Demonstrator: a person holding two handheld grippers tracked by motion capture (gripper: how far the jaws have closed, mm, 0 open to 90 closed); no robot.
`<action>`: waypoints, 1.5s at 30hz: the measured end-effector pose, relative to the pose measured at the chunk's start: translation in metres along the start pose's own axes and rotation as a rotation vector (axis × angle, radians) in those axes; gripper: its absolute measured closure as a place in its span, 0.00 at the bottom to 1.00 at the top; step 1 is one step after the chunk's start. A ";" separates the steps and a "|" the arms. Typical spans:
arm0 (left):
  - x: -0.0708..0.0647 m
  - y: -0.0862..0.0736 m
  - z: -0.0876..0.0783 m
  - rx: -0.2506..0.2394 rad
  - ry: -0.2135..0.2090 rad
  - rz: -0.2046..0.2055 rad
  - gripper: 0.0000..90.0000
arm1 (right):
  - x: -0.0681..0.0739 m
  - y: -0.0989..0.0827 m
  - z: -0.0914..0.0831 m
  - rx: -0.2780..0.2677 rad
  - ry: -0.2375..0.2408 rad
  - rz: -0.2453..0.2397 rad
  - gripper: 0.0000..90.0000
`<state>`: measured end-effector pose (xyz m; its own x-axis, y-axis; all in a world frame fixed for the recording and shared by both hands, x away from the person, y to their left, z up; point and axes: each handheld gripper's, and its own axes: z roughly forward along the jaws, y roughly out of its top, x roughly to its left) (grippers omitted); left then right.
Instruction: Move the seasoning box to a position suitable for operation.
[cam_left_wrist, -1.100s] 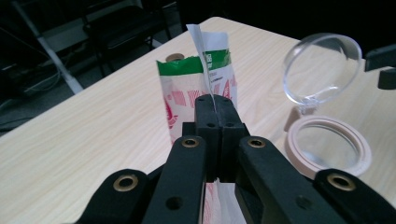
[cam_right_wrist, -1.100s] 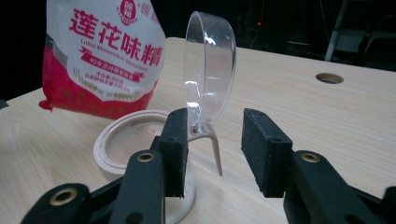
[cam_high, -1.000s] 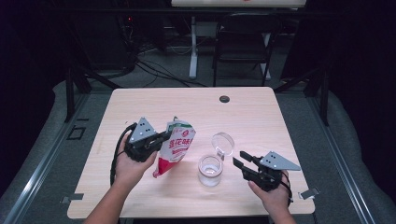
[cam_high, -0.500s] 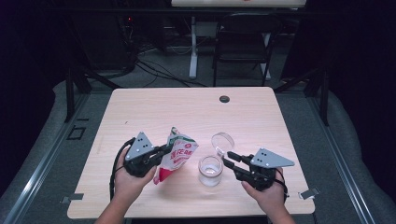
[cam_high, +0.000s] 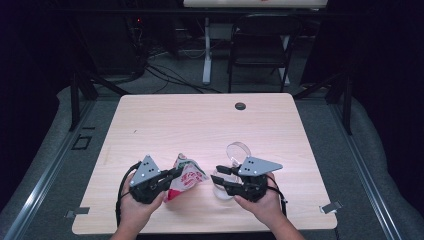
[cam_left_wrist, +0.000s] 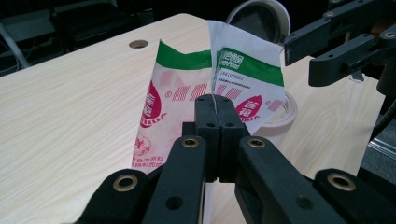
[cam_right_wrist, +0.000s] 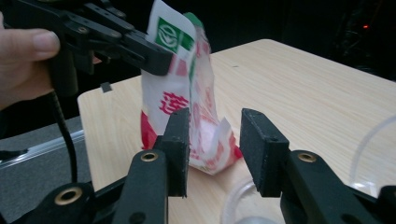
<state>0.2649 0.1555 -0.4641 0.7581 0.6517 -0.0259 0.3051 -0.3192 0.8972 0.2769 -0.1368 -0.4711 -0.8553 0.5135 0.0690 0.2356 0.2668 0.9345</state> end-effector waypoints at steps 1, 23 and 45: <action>-0.001 -0.001 0.001 0.005 -0.001 0.001 1.00 | 0.001 0.001 0.002 0.001 0.009 0.000 0.69; -0.012 -0.010 0.014 0.016 -0.049 -0.019 1.00 | 0.005 0.000 0.037 0.084 0.028 0.012 0.79; -0.018 -0.017 0.013 -0.003 -0.047 -0.026 1.00 | 0.004 -0.002 0.044 0.127 0.049 0.062 1.00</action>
<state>0.2533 0.1405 -0.4843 0.7762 0.6265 -0.0704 0.3236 -0.3000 0.8974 0.2928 -0.0996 -0.4879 -0.8582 0.4923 0.1454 0.3427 0.3385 0.8764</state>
